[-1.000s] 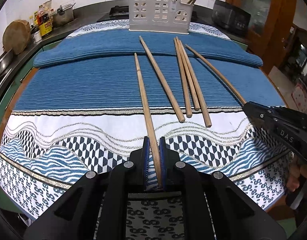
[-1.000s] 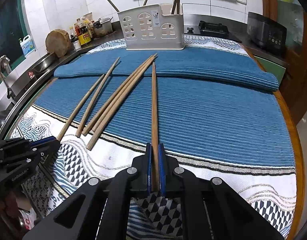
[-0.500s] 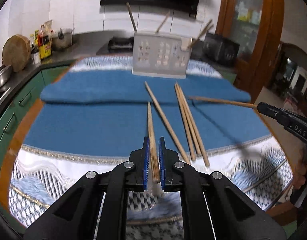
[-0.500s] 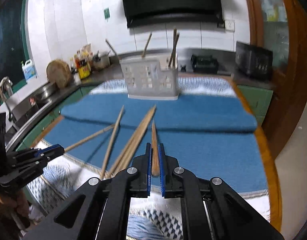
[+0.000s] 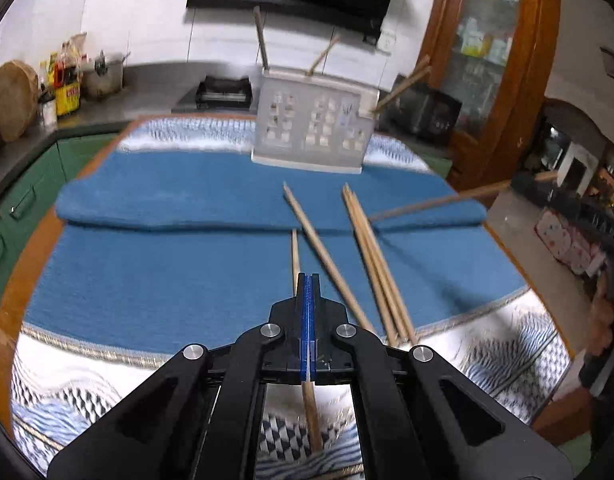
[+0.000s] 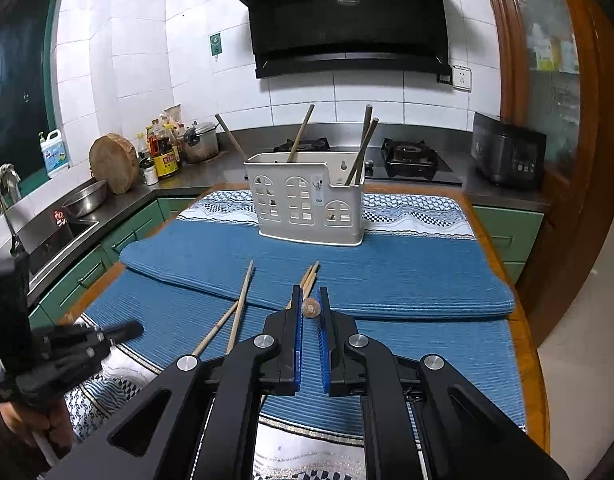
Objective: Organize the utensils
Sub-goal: 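Lift both held chopsticks and carry them above the white holder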
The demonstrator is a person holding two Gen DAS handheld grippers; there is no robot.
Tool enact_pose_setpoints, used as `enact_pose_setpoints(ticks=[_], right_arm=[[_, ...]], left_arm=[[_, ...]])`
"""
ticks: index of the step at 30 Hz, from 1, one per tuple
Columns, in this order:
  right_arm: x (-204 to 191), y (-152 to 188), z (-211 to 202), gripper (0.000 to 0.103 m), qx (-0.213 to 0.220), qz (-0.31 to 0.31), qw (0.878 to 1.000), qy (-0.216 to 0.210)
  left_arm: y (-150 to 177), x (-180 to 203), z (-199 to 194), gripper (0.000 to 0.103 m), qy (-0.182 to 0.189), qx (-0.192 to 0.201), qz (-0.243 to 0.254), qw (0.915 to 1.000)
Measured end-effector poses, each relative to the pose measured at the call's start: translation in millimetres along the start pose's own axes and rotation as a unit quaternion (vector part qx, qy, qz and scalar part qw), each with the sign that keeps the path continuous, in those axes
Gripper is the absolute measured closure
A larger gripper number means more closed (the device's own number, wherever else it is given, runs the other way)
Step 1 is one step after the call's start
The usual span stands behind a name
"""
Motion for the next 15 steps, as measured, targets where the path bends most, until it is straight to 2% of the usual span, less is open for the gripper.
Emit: enact_pose_setpoints(ticks=[2,4,7,15], right_arm=[[0.7,0.3,0.7,0.096,-0.002,-0.001,1.000,0.000],[0.1,0.5,0.4,0.096,-0.002,-0.003,1.000,-0.001],[0.9,1.1,0.2,0.096,-0.001,-0.005,1.000,-0.003],[0.2,-0.2,1.1,0.096,0.001,-0.006,1.000,-0.004]], left_arm=[[16.0,3.4,8.1,0.101,0.000,-0.024,0.005,0.9997],[28.7,5.9,13.6,0.089,-0.001,-0.041,0.007,0.9991],[45.0,9.3,21.2,0.078,-0.009,-0.059,0.014,0.9981],[66.2,5.8,32.6,0.079,-0.029,-0.081,0.017,0.9962]])
Point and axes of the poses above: each gripper's, at about its wrist camera, not at the fingertips, and z roughly the way its jaws point, x to its right, y to its underside, the point moved 10 cm from there along z, roughly the way its jaws point, and after that the axes turned 9 degrees about -y, right-handed, at the moved point
